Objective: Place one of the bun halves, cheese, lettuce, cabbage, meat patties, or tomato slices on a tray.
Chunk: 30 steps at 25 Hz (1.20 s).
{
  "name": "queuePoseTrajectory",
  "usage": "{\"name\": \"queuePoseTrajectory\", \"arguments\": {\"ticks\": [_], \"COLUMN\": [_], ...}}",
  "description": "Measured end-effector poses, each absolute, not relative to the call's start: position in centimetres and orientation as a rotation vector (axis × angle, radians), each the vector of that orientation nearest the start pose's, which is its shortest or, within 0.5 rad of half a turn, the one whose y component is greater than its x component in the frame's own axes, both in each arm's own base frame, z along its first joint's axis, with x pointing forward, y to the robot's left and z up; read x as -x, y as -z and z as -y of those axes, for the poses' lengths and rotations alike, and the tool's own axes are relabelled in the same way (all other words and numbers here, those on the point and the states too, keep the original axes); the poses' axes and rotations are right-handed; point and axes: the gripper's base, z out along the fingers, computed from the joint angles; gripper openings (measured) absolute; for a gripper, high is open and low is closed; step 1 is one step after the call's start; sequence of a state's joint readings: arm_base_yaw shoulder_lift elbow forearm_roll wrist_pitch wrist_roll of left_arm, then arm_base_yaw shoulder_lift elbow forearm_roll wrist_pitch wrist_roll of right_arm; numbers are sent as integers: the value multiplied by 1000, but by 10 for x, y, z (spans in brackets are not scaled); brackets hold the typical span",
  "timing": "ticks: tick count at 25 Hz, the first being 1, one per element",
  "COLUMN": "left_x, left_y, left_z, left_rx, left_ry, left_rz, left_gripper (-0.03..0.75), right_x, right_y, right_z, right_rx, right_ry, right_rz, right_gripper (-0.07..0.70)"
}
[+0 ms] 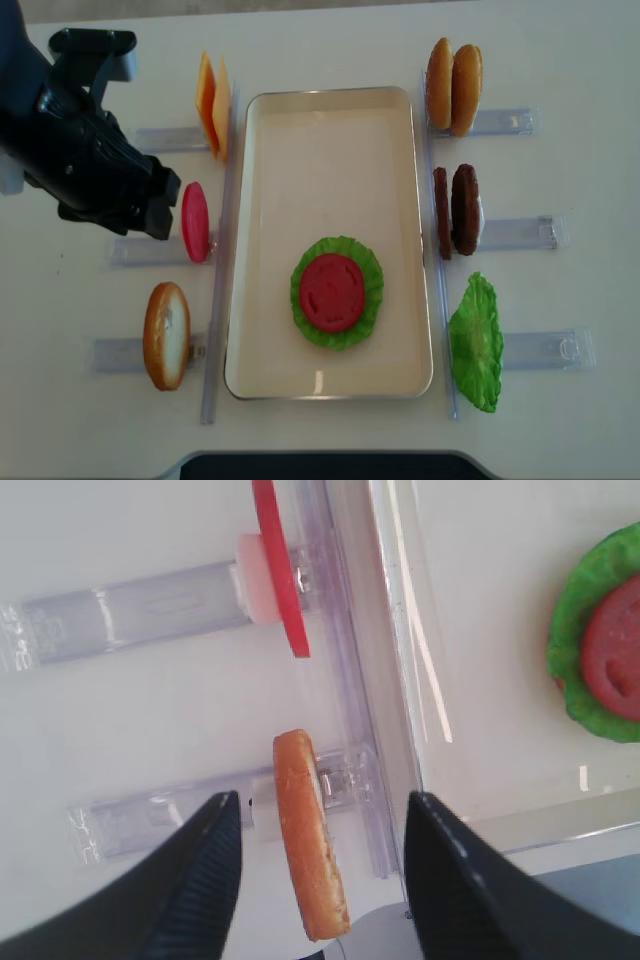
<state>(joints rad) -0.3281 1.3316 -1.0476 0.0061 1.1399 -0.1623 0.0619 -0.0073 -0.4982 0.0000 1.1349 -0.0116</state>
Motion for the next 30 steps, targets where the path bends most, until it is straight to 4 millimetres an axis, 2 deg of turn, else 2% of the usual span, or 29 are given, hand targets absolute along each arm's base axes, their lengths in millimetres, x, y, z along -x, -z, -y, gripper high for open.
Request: {"name": "queuePoseTrajectory", "arguments": {"ticks": [3, 5, 7, 12, 16, 18, 23, 30], "left_x": [-231, -234, -237, -237, -234, -233, -221, -174], "left_y": [-291, -291, -291, -290, -290, -291, -299, -304], "left_z": [72, 61, 46, -4, -31, -36, -31, -19], "left_rx": [-210, -146, -79, 150, 239, 253, 202, 121], "left_ry": [67, 58, 44, -67, -208, -225, -160, -54], "left_rz": [-2904, -2907, -2916, -2950, -2963, -2960, -2929, -2852], "left_gripper": [393, 391, 391, 391, 391, 391, 391, 391], "right_x": [9, 9, 9, 9, 9, 9, 9, 9], "right_y": [-271, -271, -271, -271, -271, -271, -271, -271], "right_z": [1, 1, 1, 1, 1, 1, 1, 1], "right_rx": [78, 78, 78, 78, 78, 78, 78, 78], "right_ry": [-30, -30, -30, -30, -30, -30, -30, -30], "right_rz": [-2112, -2112, -2112, -2112, -2112, -2112, -2112, -2112], "right_gripper": [307, 307, 307, 307, 307, 307, 307, 307]}}
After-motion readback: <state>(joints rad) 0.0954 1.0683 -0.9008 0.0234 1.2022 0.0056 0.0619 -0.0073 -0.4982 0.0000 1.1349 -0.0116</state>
